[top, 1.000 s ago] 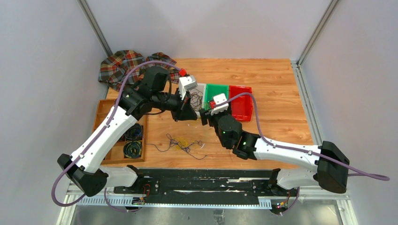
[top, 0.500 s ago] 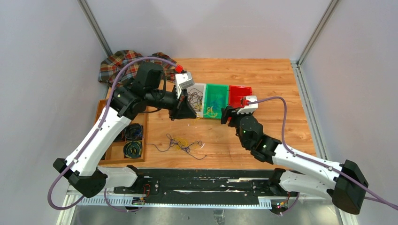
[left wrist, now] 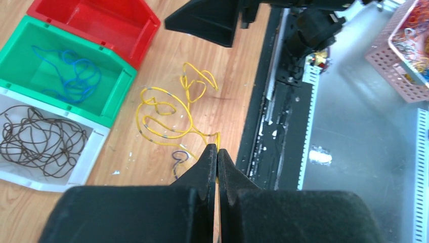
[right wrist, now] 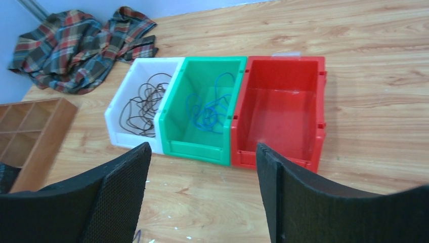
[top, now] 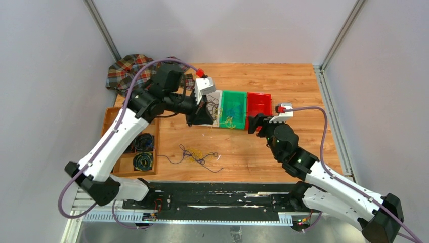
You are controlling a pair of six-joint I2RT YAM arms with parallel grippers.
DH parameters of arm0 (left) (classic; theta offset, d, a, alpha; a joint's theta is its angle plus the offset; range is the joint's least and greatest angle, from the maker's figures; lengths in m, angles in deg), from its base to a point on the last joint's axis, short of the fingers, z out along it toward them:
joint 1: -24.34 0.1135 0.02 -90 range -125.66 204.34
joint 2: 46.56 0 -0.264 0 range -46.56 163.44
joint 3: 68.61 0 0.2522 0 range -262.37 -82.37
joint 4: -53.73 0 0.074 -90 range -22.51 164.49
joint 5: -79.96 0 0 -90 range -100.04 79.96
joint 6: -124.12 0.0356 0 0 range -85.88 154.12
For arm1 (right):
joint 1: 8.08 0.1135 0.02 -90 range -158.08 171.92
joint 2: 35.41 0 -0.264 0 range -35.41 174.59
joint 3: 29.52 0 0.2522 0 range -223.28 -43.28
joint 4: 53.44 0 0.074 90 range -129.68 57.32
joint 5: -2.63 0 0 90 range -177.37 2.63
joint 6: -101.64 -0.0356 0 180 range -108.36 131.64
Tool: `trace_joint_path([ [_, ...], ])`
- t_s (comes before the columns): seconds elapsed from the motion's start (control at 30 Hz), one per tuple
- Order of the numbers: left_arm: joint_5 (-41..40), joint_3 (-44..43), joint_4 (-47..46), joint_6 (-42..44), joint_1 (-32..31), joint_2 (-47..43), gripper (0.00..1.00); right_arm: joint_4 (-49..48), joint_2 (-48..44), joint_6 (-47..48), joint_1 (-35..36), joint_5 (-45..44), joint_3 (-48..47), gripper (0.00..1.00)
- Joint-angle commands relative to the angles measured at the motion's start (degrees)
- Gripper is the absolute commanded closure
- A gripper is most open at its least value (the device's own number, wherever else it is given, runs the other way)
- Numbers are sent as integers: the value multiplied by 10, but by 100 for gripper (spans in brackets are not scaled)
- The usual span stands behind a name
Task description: Untangle the cables
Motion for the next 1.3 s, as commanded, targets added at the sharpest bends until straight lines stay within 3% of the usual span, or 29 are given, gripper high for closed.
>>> trace_joint_path([
  [0.0,-41,-49,1,31,-9,79,99,75,1,-2,-24,-49,-37,23],
  [0.2,-93,-178,2,48,-38,241,99,231,3,-94,-62,-206,-79,21],
  [0.4,-104,-366,1,31,-64,439,94,233,-41,-92,-72,-269,-59,22],
  [0.6,-187,-529,-15,-8,-94,596,84,233,-69,-72,-79,-280,-54,21],
  [0.77,-284,-502,-97,-39,-105,630,84,239,-93,-70,-79,-277,-45,21],
  [0.87,-276,-502,-111,-44,-112,645,75,245,-99,-70,-80,-265,-45,22],
  [0.93,-268,-501,-112,-43,-115,642,63,258,-98,-74,-80,-261,-51,22],
  [1.07,-241,-452,-96,-21,-102,571,29,258,-97,-63,-79,-236,-54,21],
  [1.27,-211,-278,-21,50,-50,396,9,255,-63,-55,-80,-165,-52,20],
])
